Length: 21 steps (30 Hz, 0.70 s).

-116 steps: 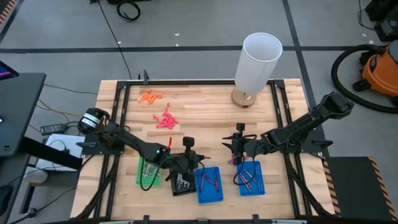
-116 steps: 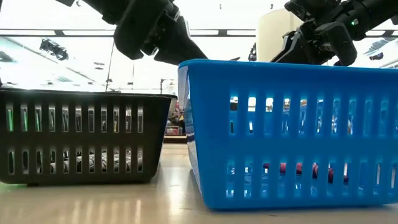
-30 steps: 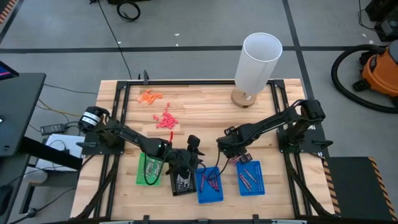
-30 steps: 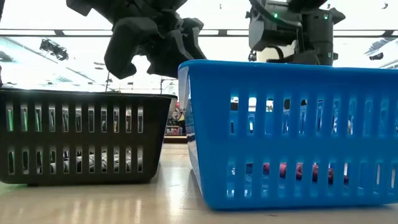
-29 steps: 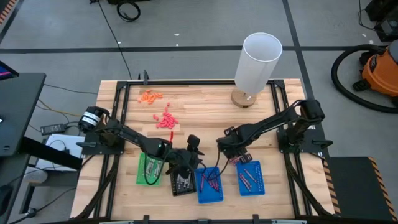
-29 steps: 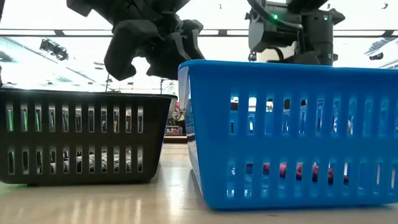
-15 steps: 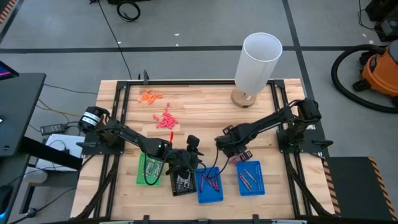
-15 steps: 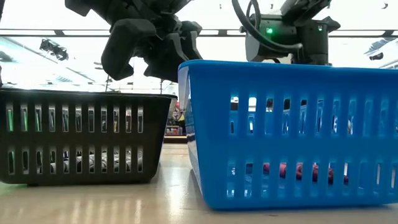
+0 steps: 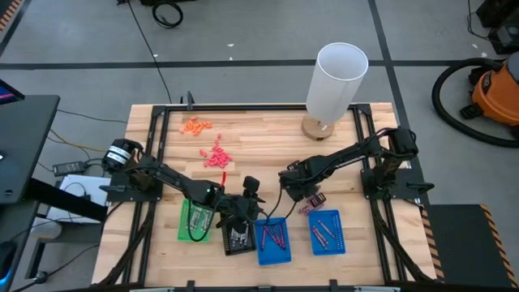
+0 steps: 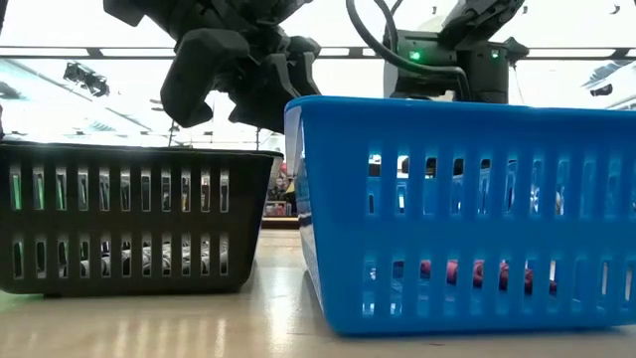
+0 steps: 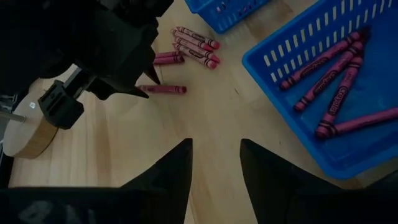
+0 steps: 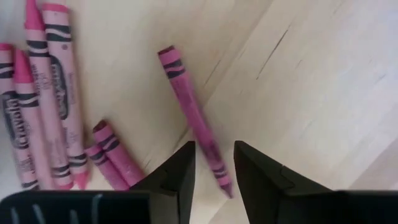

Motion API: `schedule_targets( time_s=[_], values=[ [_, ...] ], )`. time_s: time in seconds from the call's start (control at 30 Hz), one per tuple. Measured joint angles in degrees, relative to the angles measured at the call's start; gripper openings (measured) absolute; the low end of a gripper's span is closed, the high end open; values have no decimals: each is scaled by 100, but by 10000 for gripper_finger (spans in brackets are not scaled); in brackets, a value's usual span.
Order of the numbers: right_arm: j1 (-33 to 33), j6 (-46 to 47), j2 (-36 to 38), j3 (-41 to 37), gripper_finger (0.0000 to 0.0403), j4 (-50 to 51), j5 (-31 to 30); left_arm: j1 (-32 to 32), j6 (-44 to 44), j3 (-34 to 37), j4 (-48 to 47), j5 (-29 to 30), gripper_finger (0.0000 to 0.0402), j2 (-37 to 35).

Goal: Sort crayons
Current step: Put the red crayon into the left blue bin

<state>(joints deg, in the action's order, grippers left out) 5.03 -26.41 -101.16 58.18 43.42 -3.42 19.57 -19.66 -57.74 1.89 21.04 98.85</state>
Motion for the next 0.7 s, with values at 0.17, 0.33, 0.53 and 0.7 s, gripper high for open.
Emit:
schedule_targets(
  time_s=[0.17,0.33,0.53,0.7],
  values=[
    [-129,-121,19,-148,100,-191,114,122,62,0,-4,59,143,2],
    [-220,-125,28,-194,77,-219,241,310,-2,-1,-4,542,143,4],
    [-218,-125,17,-203,45,-221,235,379,130,0,-2,590,143,4],
    [-216,-85,25,-205,27,-223,182,381,355,0,-2,592,143,4]
  ],
)
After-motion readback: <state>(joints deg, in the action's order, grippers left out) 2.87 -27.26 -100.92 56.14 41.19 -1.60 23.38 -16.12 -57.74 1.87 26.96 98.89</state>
